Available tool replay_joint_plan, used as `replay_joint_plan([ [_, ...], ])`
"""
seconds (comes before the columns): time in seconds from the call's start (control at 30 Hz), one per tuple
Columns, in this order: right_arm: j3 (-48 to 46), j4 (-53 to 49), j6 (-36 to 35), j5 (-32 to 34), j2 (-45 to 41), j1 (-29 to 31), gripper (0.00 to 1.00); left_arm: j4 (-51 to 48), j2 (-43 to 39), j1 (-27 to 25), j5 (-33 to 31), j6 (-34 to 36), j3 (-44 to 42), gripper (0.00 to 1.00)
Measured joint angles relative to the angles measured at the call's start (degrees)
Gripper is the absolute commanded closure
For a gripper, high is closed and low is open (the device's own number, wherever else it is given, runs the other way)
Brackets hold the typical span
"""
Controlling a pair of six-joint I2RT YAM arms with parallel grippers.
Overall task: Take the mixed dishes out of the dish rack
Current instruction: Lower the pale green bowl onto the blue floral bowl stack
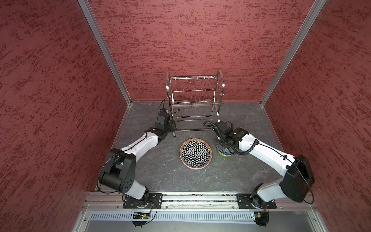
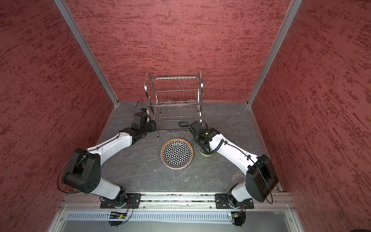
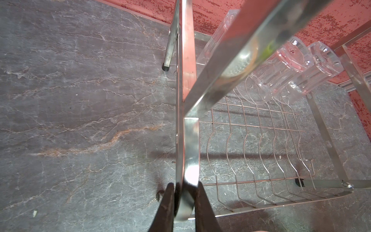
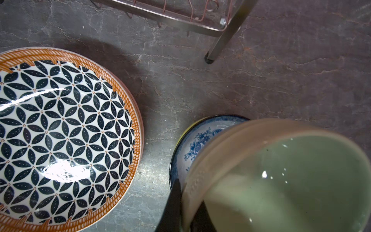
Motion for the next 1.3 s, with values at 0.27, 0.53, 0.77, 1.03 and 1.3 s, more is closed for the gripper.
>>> replay_joint_plan([
  [0.27,-0.7,2.6,0.0,-0.6,2.1,0.0,1.00,0.0,0.0,0.1,0.2,0.0,0.0,0.87],
  [0.53,-3.6,3.2,0.5,-0.7,2.3,0.0,1.00,0.0,0.0,0.1,0.2,0.0,0.0,0.87],
  [0.77,-4.3,4.1,1.1,-0.9,2.3,0.0,0.91,0.0,0.0,0.1,0.2,0.0,0.0,0.87],
  [1.03,-4.6,5.2,1.4,-1.0,2.4,0.0,0.74,0.0,0.0,0.1,0.2,0.0,0.0,0.87],
  [1.3,-4.6,5.1,1.6,-1.1,2.4,0.0,0.70,0.0,0.0,0.2,0.4,0.0,0.0,0.87],
])
